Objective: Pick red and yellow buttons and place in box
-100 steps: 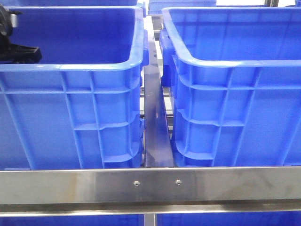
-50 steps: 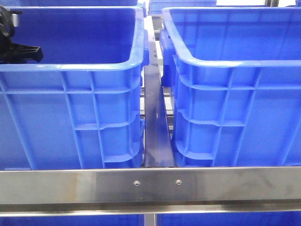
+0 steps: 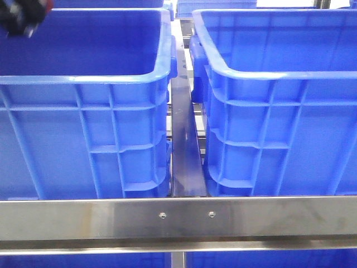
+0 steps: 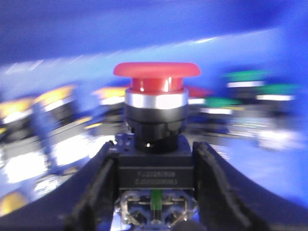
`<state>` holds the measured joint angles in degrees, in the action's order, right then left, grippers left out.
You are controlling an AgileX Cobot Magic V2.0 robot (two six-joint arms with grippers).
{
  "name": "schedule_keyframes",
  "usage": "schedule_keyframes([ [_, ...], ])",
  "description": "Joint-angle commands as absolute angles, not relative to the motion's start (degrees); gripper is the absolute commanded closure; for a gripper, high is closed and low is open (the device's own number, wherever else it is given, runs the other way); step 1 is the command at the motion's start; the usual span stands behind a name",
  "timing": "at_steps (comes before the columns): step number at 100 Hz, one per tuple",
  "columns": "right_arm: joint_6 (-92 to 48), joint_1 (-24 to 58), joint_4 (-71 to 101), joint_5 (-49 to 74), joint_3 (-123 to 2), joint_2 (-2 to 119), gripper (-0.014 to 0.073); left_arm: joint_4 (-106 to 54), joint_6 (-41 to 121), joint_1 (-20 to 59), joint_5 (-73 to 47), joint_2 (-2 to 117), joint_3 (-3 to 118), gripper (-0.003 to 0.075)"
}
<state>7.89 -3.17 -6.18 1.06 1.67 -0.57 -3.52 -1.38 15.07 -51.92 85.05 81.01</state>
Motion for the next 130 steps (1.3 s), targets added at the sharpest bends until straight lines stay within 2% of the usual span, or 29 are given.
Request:
schedule_keyframes([
  [1,8.0,-3.3,-6.6,-3.3,0.7,-2.0,0.0655,-8.6,2.6,17.8,-49.9,79.7,82.8,0.0552],
  [42,8.0,-3.3,-6.6,-3.3,0.7,-2.0,0.0655,-11.3,4.7,37.1,-50.6,77.2,82.8,0.0552],
  [63,8.0,-3.3,-6.6,-3.3,0.7,-2.0,0.0655,-11.4,4.7,43.6,-49.9,78.2,82.8,0.0552],
  [102,8.1,-3.1,-6.6,-6.3,-0.1,-2.0,0.0653,-11.7,4.7,45.3,-49.9,78.4,82.8,0.0552],
  [130,8.1,-1.2,-6.6,10.5,-12.9,2.5,0.0652,-11.6,4.7,45.3,-49.9,78.6,82.8,0.0552],
])
